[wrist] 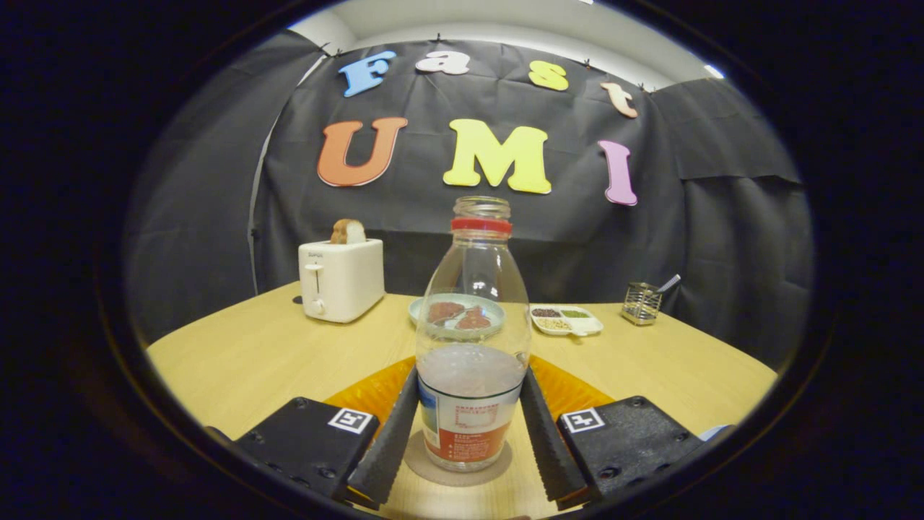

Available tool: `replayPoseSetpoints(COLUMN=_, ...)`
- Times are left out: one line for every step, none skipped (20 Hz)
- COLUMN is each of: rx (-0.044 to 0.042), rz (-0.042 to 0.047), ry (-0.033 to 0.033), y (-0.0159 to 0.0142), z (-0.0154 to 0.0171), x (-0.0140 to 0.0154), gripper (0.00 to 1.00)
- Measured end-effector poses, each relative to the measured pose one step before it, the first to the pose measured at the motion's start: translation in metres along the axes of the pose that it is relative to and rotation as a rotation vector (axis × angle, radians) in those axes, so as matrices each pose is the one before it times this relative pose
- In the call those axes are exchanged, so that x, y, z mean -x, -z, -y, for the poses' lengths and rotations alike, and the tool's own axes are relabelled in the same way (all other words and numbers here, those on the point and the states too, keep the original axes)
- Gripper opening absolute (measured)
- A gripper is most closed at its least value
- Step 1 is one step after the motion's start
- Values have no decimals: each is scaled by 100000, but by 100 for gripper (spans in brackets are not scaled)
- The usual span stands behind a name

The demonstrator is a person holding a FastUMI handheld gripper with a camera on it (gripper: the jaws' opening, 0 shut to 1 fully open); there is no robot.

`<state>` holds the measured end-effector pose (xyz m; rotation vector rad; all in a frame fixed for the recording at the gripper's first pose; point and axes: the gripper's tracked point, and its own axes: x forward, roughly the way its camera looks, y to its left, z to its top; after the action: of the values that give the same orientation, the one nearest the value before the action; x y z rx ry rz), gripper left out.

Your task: Take the bottle from table, then pour the juice into the cup, finally place the bottle on the coaster

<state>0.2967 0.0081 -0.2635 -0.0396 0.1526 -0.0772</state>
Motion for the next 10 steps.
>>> replayPoseSetpoints(rx=705, rz=-944, ry=139, y=98, z=-100, x=120, gripper=81)
replayPoseSetpoints(rx=1271, rz=-660, ry=919, y=73, z=175, x=150, gripper=82)
replayPoseSetpoints(rx=1637, rz=0, ry=1260, y=30, z=234, x=240, gripper=84)
replayPoseSetpoints(rx=1132, rz=345, ry=927, y=-125, z=188, x=287, gripper=85)
replayPoseSetpoints(rx=-293, rz=210, ry=142, y=-151, z=114, x=70, gripper=86)
replayPoseSetpoints(rx=-816, rz=133, ry=-587, y=-12, z=-17, x=168, gripper=88)
replayPoseSetpoints(rx=-1088, rz=-118, ry=-507, y=-93, z=-36, x=107, gripper=89)
replayPoseSetpoints(rx=-1060, rz=341, ry=-748, y=-21, z=-76, x=93, gripper=90)
replayPoseSetpoints(rx=-762, rz=-757, ry=-16, y=-51, z=103, x=99, gripper=91)
replayPoseSetpoints(rx=136, rz=-851, ry=259, y=-38, z=93, x=156, gripper=91)
